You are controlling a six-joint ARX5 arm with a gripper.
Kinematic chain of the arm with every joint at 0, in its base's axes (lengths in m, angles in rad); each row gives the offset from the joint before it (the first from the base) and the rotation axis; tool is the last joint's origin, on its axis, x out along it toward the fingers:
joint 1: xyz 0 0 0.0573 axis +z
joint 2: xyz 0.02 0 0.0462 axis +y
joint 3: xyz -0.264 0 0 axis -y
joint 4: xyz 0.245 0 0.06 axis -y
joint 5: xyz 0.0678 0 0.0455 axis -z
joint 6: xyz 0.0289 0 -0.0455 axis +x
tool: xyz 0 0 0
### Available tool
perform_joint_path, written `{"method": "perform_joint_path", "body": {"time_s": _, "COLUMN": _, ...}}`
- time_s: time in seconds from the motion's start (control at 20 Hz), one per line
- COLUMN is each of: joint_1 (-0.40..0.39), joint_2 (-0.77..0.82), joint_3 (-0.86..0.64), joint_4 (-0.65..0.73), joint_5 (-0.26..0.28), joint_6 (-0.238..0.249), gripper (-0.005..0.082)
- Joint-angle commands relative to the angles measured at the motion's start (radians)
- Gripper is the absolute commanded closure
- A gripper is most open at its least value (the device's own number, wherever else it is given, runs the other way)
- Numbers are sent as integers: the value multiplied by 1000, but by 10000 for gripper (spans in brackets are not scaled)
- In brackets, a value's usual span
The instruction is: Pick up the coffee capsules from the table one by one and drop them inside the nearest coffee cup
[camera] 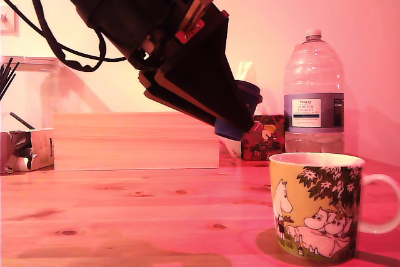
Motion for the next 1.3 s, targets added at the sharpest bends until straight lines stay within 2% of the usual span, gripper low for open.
{"method": "perform_joint_path", "body": {"time_s": 0.0, "joint_1": 11, "joint_2": -10, "joint_3": -10, "joint_4": 21, "joint_5": -6, "joint_6": -4, "gripper": 583}}
{"method": "perform_joint_path", "body": {"time_s": 0.35, "joint_1": 8, "joint_2": -3, "joint_3": -9, "joint_4": 129, "joint_5": -7, "joint_6": -6, "gripper": 584}}
{"method": "perform_joint_path", "body": {"time_s": 0.5, "joint_1": -1, "joint_2": -3, "joint_3": -9, "joint_4": 202, "joint_5": 22, "joint_6": -5, "gripper": 584}}
{"method": "perform_joint_path", "body": {"time_s": 0.65, "joint_1": -18, "joint_2": -3, "joint_3": -1, "joint_4": 232, "joint_5": 25, "joint_6": -5, "gripper": 586}}
{"method": "perform_joint_path", "body": {"time_s": 0.95, "joint_1": -37, "joint_2": 100, "joint_3": 102, "joint_4": 191, "joint_5": 16, "joint_6": -4, "gripper": 586}}
{"method": "perform_joint_path", "body": {"time_s": 1.25, "joint_1": -44, "joint_2": 262, "joint_3": 288, "joint_4": 37, "joint_5": 4, "joint_6": 5, "gripper": 586}}
